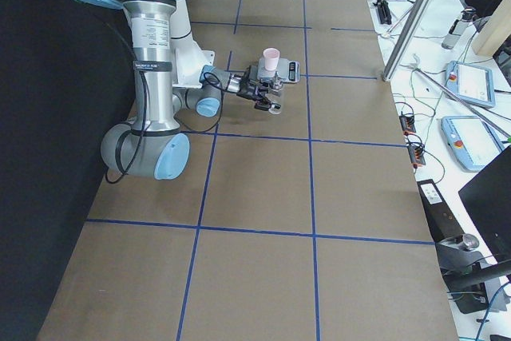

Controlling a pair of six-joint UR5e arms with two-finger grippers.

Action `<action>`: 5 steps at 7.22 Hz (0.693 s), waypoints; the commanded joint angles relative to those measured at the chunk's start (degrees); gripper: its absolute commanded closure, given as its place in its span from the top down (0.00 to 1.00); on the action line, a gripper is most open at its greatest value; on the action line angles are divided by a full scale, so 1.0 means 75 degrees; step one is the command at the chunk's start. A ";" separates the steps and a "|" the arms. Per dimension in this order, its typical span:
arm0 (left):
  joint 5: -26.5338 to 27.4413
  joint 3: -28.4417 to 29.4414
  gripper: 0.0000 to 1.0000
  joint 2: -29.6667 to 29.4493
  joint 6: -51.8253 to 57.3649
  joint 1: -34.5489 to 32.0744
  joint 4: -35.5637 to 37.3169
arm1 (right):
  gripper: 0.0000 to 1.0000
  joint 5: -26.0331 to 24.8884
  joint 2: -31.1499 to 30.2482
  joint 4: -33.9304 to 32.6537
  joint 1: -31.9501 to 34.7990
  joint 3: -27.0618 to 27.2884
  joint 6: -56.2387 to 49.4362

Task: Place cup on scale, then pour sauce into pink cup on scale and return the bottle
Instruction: 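Lower the dispenser to the table with the right gripper and release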

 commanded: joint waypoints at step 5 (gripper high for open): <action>0.0009 -0.0043 0.73 -0.0006 -0.0035 0.0002 0.0029 | 0.00 0.0106 -0.0080 -0.0011 0.0069 -0.0653 0.0123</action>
